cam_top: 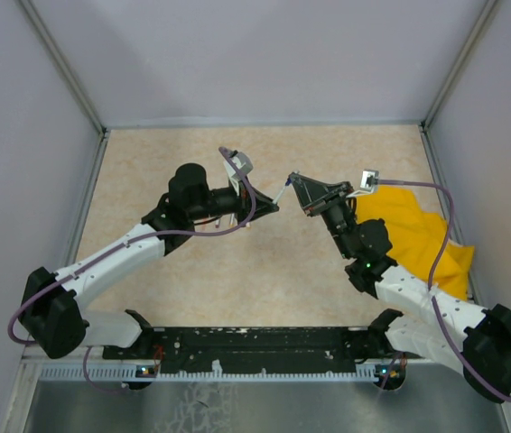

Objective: Insert the pens into the pen caps
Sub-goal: Insert the pen cap onto the pen.

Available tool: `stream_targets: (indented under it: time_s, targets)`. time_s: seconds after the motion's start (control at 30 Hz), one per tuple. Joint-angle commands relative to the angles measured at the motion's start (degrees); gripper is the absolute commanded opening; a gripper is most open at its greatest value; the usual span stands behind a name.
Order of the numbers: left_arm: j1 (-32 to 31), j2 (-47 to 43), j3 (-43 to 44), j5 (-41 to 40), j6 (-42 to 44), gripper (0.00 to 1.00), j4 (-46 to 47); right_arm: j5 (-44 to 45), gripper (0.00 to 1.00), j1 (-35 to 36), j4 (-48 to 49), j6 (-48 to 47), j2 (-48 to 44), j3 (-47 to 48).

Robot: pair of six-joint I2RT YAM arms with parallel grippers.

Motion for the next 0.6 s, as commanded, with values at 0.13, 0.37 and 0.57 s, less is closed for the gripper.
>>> stream_targets:
  time_s: [0.13,0.37,0.57]
  targets:
    - [-0.2,-0.8,0.0,0.5,0.4,0.00,1.8,-2.0,0.00,0.0,2.7,1.9,0.7,0.8]
    - [-0.2,-0.8,-0.1,0.4,0.4,0.00,1.7,-2.4,0.00,0.1,2.1,1.5,0.9,0.6]
    - [-0.2,-0.9,-0.1,-0.2,0.1,0.00,1.9,-4.0,0.00,0.0,1.0,-0.9,0.6,-0.3]
